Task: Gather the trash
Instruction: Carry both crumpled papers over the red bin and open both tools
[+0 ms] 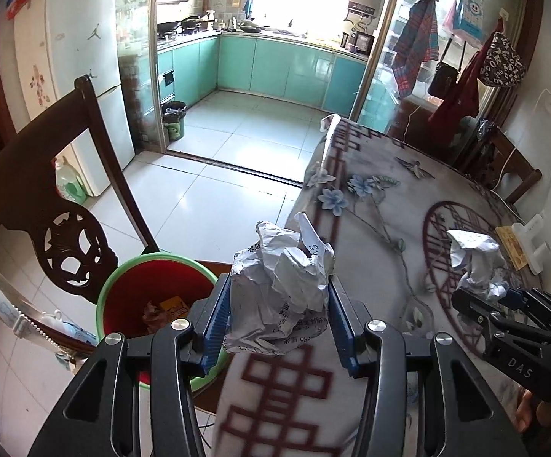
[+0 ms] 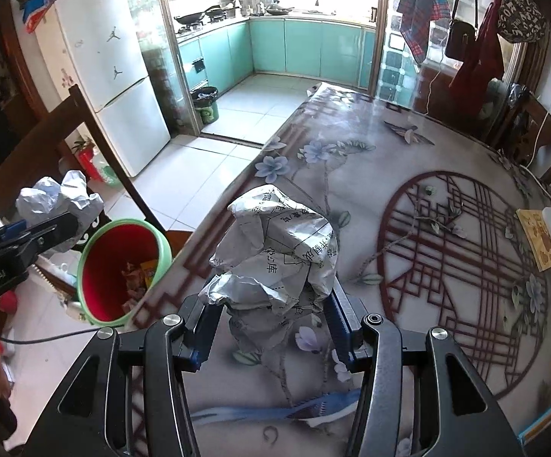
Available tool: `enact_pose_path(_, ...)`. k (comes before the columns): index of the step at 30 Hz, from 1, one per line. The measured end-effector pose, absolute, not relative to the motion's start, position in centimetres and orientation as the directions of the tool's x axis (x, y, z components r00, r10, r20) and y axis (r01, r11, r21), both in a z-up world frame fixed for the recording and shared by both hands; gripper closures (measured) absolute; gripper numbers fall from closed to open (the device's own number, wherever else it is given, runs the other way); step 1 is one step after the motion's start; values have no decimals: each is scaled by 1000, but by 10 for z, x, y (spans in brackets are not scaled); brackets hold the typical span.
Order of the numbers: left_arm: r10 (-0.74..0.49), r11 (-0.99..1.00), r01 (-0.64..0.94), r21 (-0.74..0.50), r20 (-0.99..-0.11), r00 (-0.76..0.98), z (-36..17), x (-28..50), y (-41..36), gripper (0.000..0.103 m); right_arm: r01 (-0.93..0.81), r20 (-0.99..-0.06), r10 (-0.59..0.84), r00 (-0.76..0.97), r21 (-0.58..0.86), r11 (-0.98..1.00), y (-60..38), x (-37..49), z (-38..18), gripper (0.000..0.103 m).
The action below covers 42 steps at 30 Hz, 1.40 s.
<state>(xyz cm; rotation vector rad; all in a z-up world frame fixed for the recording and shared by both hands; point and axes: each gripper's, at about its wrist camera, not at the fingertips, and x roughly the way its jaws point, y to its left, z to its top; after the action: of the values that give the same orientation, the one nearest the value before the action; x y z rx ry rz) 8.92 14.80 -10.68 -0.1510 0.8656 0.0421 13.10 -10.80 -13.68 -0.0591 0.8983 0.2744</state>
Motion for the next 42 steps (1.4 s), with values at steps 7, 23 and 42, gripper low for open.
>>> enact_pose_path(7,-42,986,-95,-135,-762,646,-108,92,172,57,-250,-783,198,590,57,967,-92,131,-137,54)
enact_pose_path(23,-45,976,-136,-169,-770,636,-122,85,219,56,-278,-786,195,587,31,960,-46,126,-136,54)
enact_pose_path(42,36,953,-264,-150,-807,589,-155,78,292,56,-447,-794,292,533,29,894,46,132,-136,54)
